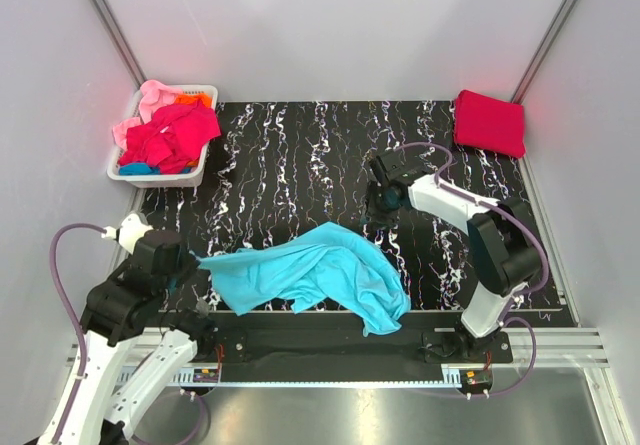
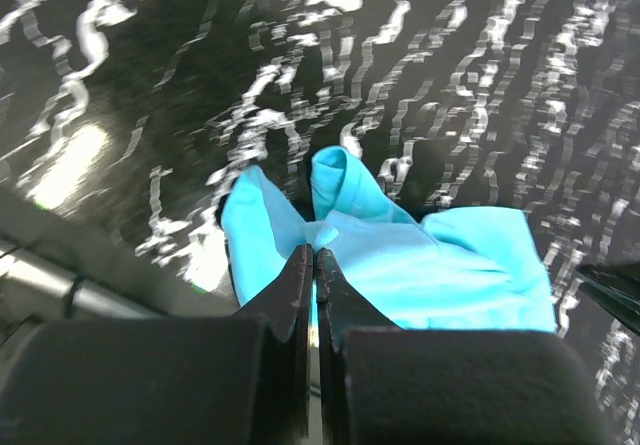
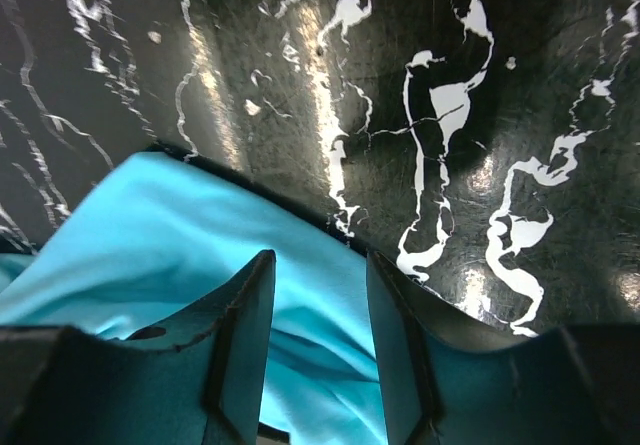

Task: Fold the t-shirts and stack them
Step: Flatten the tshirt out

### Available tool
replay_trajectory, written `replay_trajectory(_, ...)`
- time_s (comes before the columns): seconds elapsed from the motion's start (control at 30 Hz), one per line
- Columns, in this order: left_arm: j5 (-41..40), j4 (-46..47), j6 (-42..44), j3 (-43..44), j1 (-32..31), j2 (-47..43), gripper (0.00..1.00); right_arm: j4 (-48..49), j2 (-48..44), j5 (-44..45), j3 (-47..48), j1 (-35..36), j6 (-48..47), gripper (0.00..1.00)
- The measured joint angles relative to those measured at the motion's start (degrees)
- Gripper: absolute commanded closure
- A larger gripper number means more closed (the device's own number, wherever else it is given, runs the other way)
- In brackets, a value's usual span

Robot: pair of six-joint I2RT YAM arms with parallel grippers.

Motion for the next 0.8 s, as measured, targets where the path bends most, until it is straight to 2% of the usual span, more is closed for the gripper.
replay_trajectory(0.23,-2.6,-3.9,-1.8,0.1,0.0,0.8,1.00,0.2,1.9,-2.7,-1.1,2.1,-0.1,0.51)
replay_trajectory(0.43,-2.8,-3.8,-1.8,0.1,0.0,2.7,1.00,0.6,1.2,-2.7,-6.3,5.1,0.3,0.54)
replay_trajectory(0.47,-2.8,-3.8,-1.8,0.1,0.0,2.8,1.00,0.6,0.9,-3.0,-6.8,5.2,0.5,0.65)
replay_trajectory(0.5,-2.8,-3.8,-1.8,0.1,0.0,2.8,1.00,0.9,0.6,-2.9,-7.2,5.3,0.4,0.85)
replay_trajectory(0.53,-2.8,-3.8,-1.8,0.1,0.0,2.8,1.00,1.0,0.4,-2.9,-7.6,5.4,0.2,0.99)
replay_trajectory(0.7,-2.8,-3.1,-1.7,0.2,0.0,3.1,1.00,0.9,0.1,-2.4,-8.4,5.7,0.9,1.00)
replay_trajectory(0.8,-3.1,-3.0,-1.0,1.4,0.0,4.3,1.00,-2.1,-1.2,1.1,-7.7,5.9,0.7,1.00)
